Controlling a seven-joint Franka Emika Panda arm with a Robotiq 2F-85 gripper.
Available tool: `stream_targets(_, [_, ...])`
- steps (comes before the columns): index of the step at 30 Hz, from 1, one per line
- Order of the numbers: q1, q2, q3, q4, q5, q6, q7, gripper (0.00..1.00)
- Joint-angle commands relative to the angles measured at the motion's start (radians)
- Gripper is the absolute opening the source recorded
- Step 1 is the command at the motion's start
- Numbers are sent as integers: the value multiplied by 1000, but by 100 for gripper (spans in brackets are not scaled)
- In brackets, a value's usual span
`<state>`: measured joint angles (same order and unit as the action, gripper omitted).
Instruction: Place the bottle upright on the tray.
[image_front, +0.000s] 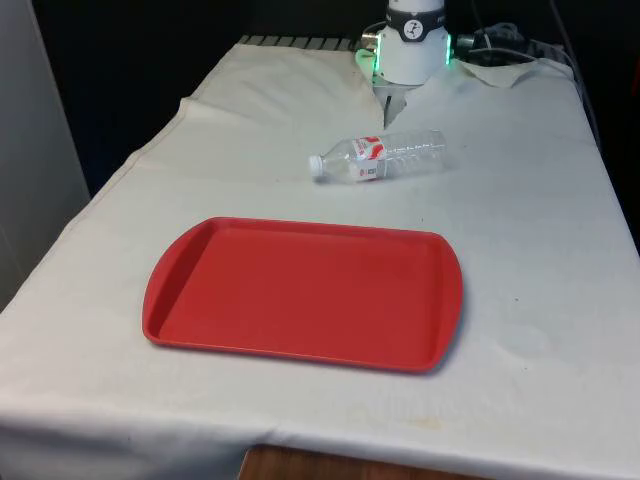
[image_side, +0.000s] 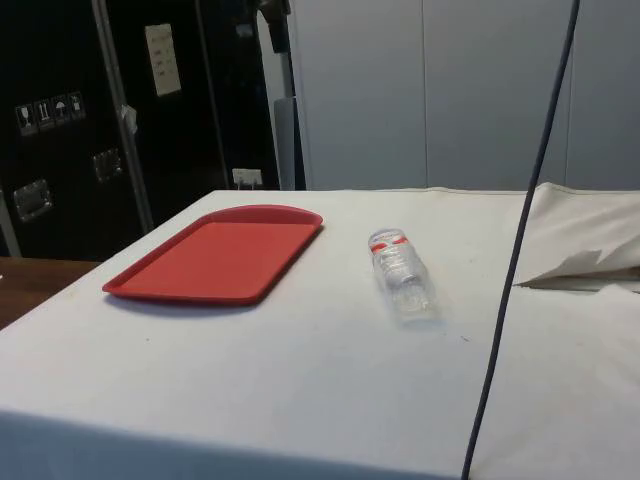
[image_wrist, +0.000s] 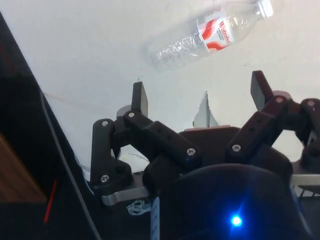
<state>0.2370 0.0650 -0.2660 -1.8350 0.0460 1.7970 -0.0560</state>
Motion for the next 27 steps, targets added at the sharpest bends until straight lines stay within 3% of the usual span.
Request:
stream_targets(1, [0, 0, 0, -2, 0, 0, 0, 100])
stream_targets(10, [0, -27, 2, -48, -1, 6, 4, 100])
stream_targets(27, [0, -70, 4, -127, -4, 29, 77, 100])
